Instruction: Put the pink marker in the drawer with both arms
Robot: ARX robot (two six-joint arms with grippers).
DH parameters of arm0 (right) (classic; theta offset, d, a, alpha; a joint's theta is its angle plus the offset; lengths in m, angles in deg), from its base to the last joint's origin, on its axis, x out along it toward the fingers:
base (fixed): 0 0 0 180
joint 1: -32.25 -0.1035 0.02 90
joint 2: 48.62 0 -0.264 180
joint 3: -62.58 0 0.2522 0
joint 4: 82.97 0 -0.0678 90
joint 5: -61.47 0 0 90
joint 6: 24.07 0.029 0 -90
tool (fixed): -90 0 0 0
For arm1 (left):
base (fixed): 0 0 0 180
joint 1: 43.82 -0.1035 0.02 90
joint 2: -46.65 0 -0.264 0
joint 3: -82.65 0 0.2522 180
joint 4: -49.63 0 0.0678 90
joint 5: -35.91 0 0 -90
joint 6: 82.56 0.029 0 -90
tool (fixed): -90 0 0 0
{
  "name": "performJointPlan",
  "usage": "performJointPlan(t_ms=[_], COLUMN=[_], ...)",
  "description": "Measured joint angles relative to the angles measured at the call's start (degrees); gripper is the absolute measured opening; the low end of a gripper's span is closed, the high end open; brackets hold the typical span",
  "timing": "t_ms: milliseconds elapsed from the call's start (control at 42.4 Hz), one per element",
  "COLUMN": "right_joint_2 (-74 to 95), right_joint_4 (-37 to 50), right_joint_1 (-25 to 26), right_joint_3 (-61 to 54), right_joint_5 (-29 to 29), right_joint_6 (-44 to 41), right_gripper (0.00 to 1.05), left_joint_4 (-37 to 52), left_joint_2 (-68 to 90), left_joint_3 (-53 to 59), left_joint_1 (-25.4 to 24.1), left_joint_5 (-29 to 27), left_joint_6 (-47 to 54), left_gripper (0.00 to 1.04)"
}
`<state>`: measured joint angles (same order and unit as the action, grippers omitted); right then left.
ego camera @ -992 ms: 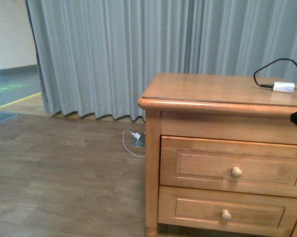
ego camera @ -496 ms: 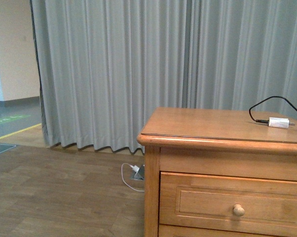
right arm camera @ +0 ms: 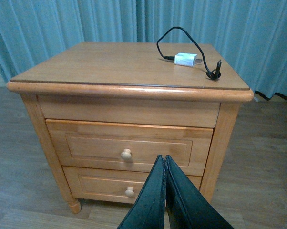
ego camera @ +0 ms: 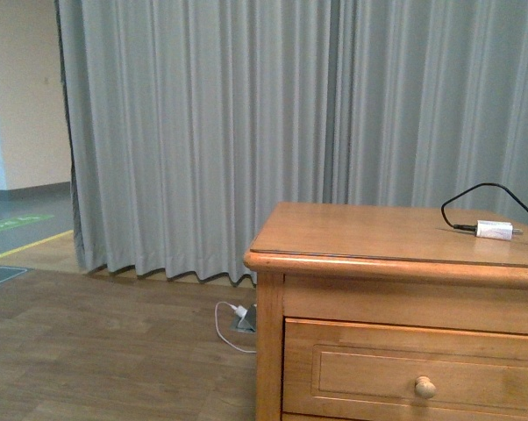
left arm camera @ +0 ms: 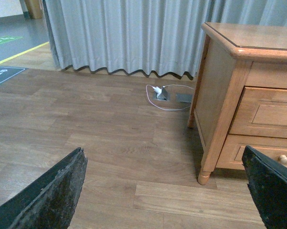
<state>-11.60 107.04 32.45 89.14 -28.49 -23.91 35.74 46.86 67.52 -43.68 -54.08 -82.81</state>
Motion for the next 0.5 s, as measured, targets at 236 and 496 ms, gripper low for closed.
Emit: performJointPlan(t_ms=[236,496], right_joint_2=[-6.12,-12.17], right_joint_4=[-0.57,-3.39], right_joint_1=[0.0,0.0], right_joint_3=[-5.31,-8.5], right_joint_5=[0.0,0.0], right_joint_6=[0.0,-0.02], right_gripper=[0.01,0.01], left_joint_4=[0.0,0.0], left_joint_2=[0.0,0.0], left_joint_3=[0.0,0.0], left_joint_1=[0.0,0.0], left_joint_5=[0.0,0.0], left_joint_6=[0.0,0.0], left_gripper=[0.99,0.99])
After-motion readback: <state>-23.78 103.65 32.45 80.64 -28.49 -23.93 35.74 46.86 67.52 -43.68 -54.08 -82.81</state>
